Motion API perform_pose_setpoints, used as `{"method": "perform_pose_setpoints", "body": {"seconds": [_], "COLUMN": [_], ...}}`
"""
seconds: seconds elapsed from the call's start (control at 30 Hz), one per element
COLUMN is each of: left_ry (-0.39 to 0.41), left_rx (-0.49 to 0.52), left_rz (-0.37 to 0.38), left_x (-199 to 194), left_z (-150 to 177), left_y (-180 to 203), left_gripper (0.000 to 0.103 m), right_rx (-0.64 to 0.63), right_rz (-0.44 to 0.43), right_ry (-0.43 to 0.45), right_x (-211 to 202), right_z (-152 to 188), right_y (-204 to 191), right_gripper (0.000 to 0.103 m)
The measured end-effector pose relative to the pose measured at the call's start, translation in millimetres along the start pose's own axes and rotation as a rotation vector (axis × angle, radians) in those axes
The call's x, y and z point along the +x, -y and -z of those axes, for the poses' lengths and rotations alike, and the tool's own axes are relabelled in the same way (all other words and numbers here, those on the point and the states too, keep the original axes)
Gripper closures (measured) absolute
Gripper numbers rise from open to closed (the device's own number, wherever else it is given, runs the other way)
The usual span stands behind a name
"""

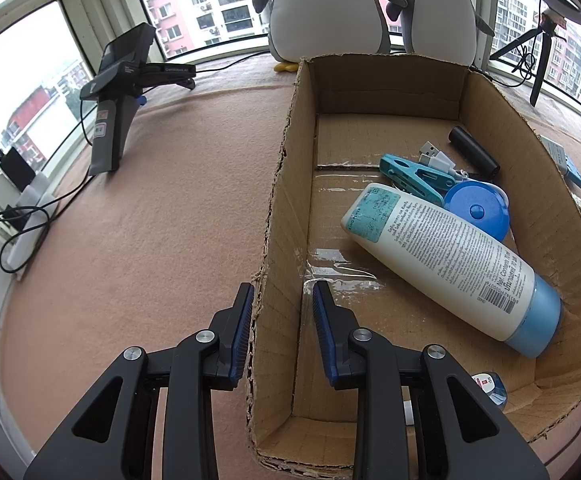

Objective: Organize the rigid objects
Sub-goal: 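Move the right tool to the patterned lighter and grasp it, then carry the patterned lighter into the box and open the right tool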

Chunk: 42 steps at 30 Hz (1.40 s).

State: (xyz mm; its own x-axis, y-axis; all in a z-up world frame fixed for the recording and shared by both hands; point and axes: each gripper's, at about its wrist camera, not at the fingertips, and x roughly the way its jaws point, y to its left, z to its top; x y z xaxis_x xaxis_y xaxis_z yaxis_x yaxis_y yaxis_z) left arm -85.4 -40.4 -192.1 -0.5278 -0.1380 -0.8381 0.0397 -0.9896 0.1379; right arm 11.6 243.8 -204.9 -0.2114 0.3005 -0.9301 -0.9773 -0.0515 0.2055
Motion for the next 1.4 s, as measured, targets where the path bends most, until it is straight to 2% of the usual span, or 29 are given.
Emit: {"method": "perform_pose_setpoints", "body": {"seconds": [0.1, 0.27, 0.3, 0.5, 0.93, 1.07, 1.4], "left_ry": [0.0, 0.0, 0.001, 0.002, 0.003, 0.003, 0.003], "left_rx": [-0.002, -0.006, -0.007, -0.012, -0.015, -0.013, -0.016], "left_rz": [0.002, 0.004, 0.004, 0.007, 0.009, 0.009, 0.011], "left_x": [0, 0, 0, 0, 0, 0, 0], "left_z": [0, 0, -1, -1, -1, -1, -1], "left_y": [0, -1, -1, -2, 0, -1, 0], "left_gripper": [0.076, 0.076, 0.076, 0.076, 0.076, 0.076, 0.076], "right_rx": [0.014, 0.033, 0.031, 0.069, 0.203, 0.234, 0.152], "right_rz": [0.021, 0.02, 0.022, 0.039, 0.008, -0.007, -0.06], "right_ry": [0.007, 0.006, 0.004, 0.021, 0.124, 0.171, 0.288], "right_x": [1, 0, 0, -2, -23, -33, -72], "right_z": [-3, -7, -7, -5, 16, -5, -53], "right_y": [-3, -8, -9, -12, -24, -20, -76], "right_gripper": [0.053, 0.079, 0.08, 0.082, 0.082, 0.082, 0.082]}}
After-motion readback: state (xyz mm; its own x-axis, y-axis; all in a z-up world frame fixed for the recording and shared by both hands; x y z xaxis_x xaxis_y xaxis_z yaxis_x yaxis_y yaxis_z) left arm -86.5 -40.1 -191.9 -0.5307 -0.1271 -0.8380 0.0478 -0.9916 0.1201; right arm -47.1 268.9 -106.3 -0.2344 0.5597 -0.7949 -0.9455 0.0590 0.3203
